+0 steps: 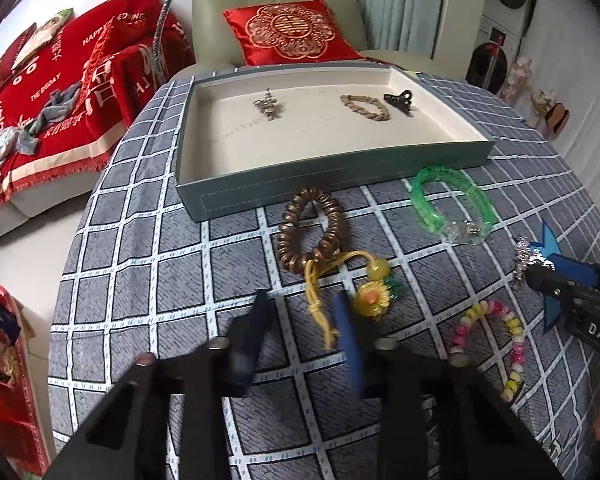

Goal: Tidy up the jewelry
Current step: 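Grasp the silver star clip with the right tool while the left tool grasps the yellow-cord bracelet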

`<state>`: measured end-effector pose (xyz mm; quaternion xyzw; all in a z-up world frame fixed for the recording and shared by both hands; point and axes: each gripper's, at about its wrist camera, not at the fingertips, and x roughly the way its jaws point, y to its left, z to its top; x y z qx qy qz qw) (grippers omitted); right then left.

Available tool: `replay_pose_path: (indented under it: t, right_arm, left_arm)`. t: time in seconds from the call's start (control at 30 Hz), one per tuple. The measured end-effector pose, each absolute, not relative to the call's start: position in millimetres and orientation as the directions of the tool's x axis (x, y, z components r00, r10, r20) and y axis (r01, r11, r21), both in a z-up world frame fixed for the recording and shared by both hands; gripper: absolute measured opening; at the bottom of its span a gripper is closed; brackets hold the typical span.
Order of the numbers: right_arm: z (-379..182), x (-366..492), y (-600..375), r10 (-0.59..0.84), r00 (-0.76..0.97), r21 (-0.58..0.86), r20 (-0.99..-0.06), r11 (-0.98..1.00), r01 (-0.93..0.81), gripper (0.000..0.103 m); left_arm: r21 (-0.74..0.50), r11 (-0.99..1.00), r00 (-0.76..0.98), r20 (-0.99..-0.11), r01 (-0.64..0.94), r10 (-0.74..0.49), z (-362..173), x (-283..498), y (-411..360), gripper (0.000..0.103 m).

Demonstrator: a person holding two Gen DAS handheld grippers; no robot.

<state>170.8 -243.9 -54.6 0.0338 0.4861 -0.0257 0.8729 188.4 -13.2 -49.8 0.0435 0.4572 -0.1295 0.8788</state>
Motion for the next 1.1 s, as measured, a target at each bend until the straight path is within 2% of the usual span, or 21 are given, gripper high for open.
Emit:
replay_pose_path:
  t: [0.03, 0.07, 0.13, 0.3, 0.67, 0.93, 1.0, 1.07, 1.1]
  right_arm:
    - [-54, 171, -244, -0.010, 0.527, 0.037, -0.850, 0.996, 0.079, 0.027]
    - [-54, 171, -244, -0.009, 0.527, 0.040, -0.850, 0.996, 0.082, 0.024]
    - [-54, 170, -247, 0.001, 0.528, 0.057, -0.849, 0.994, 0.090, 0.016]
    - [-52, 161, -258, 0.051, 0.542, 0.129, -0.839, 0.986, 0.107, 0.011]
    - [-31, 138, -268, 0.108, 0.599, 0.212, -0.793, 0.972, 0.105, 0.009]
    - [-36, 144, -274, 0.135, 0.582, 0.252, -0.802, 0.960, 0.125, 0.010]
    - [-41, 149, -268, 0.105, 0.570, 0.207, -0.815, 0.971, 0.116, 0.010]
    - [-47, 155, -263, 0.083, 0.553, 0.168, -0.829, 0.980, 0.104, 0.016]
    - [-50, 157, -262, 0.078, 0.547, 0.162, -0.833, 0.981, 0.105, 0.031]
  left_arm:
    - [-0.053, 0.960, 0.544, -0.815, 0.274, -0.200, -49, 188, -13, 0.026]
    - [-0.065, 0.958, 0.539, -0.815, 0.279, -0.212, -49, 188, -12, 0.022]
    - [-0.088, 0.954, 0.528, -0.817, 0.287, -0.234, -48, 186, -10, 0.022]
    - [-0.127, 0.943, 0.524, -0.804, 0.308, -0.280, -42, 178, -7, 0.022]
    - [-0.159, 0.924, 0.544, -0.769, 0.347, -0.336, -17, 158, -5, 0.022]
    - [-0.169, 0.920, 0.559, -0.751, 0.353, -0.352, -5, 154, -1, 0.022]
    - [-0.168, 0.920, 0.562, -0.748, 0.354, -0.353, -3, 153, 0, 0.022]
    - [-0.168, 0.920, 0.565, -0.746, 0.354, -0.354, -2, 152, 1, 0.022]
    - [-0.169, 0.920, 0.565, -0.745, 0.354, -0.355, -1, 152, 1, 0.022]
